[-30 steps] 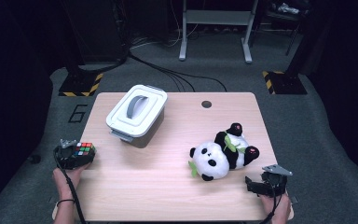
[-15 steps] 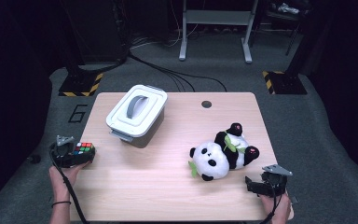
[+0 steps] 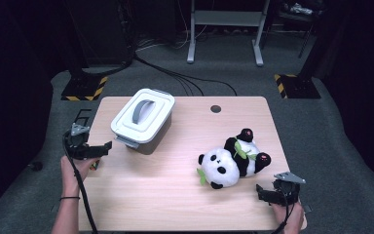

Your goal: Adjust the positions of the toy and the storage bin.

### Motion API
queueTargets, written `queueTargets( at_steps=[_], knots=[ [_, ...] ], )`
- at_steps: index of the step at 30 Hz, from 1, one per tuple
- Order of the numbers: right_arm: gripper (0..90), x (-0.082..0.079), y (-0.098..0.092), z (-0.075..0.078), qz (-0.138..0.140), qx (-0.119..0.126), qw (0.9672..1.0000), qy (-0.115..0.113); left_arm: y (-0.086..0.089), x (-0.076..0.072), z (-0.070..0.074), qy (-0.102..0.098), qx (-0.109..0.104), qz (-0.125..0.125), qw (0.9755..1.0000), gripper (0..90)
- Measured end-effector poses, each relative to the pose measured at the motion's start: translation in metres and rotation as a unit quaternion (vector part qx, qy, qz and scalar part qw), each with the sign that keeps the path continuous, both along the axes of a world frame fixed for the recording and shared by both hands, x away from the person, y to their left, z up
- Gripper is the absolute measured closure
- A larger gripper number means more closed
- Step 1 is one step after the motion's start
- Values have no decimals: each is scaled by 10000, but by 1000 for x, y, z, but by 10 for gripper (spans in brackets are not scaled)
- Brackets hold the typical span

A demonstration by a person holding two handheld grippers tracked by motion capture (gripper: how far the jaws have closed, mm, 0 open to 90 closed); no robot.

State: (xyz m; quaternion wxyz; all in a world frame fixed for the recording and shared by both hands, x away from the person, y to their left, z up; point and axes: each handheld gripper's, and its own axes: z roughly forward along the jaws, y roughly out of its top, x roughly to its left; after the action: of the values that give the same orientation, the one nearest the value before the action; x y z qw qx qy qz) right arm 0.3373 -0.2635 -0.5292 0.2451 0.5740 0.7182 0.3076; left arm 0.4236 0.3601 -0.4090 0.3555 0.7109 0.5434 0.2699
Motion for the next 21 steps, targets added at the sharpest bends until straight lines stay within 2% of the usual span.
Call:
queueTargets(
  at_steps=[7, 9, 15, 18, 21],
  knots=[
    [22, 0, 0, 0, -1, 4, 10000, 0, -27, 20, 18, -123, 111, -319, 9994, 0],
    [22, 0, 0, 0, 1, 4, 10000, -1, -34, 27, 22, -136, 213, -368, 9990, 0],
    [25, 0, 0, 0, 4, 7, 10000, -4, -56, 50, 26, -149, 337, -604, 9975, 0],
    [25, 0, 0, 0, 4, 7, 10000, -5, -65, 61, 28, -86, 427, -704, 9966, 6],
    [27, 0, 0, 0, 6, 9, 10000, -6, -72, 70, 27, -105, 433, -748, 9962, 12]
  ],
)
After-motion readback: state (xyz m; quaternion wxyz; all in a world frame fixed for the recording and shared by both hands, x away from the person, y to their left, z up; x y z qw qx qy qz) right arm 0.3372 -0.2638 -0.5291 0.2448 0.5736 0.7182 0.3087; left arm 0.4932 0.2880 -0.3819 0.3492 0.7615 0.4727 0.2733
